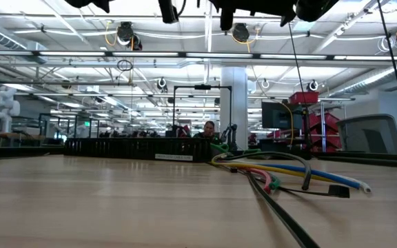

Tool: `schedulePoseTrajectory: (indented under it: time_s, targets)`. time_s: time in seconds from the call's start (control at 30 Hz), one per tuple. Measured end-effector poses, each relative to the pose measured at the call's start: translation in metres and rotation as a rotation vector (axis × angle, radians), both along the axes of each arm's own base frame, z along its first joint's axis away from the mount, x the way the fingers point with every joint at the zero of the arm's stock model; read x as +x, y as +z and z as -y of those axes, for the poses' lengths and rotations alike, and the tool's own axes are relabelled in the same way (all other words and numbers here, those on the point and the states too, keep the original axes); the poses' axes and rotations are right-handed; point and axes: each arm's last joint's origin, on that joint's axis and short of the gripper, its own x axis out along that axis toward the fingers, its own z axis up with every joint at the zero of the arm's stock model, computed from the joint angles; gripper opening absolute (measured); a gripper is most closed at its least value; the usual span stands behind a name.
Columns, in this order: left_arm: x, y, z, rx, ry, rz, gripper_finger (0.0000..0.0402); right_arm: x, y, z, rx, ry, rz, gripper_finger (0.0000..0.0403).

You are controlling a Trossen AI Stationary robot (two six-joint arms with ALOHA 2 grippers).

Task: Ziptie cables
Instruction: Insert the black zip tie into the lock head

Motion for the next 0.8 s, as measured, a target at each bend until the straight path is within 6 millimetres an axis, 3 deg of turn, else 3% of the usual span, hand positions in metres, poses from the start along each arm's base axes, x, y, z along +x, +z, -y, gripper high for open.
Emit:
schedulePoseTrajectory:
  time_s: [0.33, 0.8]
  targets:
    - [-0.002, 0.005, -0.010, -0.046, 0.060, 0.057, 0.0000, 0.002, -0.002, -0.007, -0.045, 0.016, -0.027, 0.0000]
    - [-0.001, 0.004, -0.011, -0.105, 0.078, 0.032, 0.0000, 0.000, -0.004, 0.005, -0.076, -0.104, -0.047, 0.0000]
